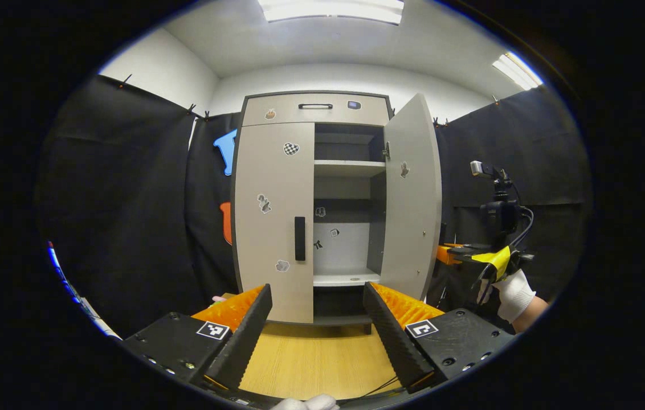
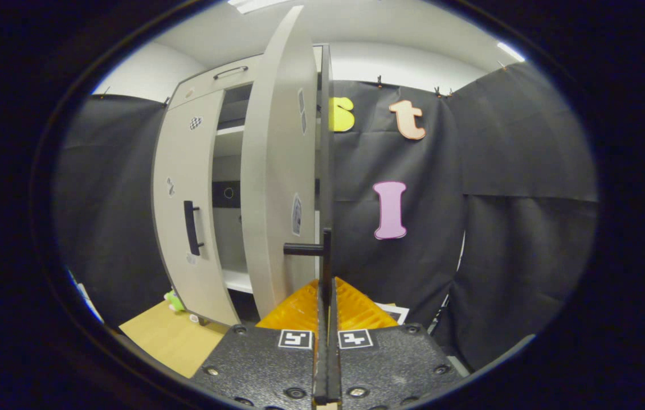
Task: Open the right door of the double-door shoe cabinet with the right hand, and open the left door with the left hand.
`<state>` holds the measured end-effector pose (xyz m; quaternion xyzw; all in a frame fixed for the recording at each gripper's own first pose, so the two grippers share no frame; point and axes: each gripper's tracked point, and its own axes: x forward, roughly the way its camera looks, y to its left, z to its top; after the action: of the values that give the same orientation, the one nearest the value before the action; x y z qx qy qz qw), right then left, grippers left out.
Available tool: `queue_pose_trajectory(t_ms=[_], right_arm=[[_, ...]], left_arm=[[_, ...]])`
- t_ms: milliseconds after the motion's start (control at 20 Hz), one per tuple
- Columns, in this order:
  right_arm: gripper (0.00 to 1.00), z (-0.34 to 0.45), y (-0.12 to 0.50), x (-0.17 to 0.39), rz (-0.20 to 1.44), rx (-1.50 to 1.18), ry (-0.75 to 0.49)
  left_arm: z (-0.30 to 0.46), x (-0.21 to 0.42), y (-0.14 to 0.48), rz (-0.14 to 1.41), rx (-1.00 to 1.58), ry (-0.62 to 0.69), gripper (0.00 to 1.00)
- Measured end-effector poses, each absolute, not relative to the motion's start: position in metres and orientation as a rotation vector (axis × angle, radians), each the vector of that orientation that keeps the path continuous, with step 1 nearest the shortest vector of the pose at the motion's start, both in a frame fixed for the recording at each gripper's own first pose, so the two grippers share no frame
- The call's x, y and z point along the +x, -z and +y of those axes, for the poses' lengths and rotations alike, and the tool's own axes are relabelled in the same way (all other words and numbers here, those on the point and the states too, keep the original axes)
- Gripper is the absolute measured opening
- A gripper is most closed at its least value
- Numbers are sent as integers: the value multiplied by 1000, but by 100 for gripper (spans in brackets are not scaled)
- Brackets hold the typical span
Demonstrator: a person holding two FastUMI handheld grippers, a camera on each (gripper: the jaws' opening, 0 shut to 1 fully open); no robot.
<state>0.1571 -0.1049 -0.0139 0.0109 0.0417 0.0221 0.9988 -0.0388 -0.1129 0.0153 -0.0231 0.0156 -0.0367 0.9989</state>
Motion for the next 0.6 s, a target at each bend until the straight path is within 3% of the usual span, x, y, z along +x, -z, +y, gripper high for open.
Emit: queue_pose_trajectory(t_ms=[600], right_arm=[[4, -110, 7, 139, 78, 22, -6]], left_arm=[[-107, -34, -10, 33, -39, 95, 96]])
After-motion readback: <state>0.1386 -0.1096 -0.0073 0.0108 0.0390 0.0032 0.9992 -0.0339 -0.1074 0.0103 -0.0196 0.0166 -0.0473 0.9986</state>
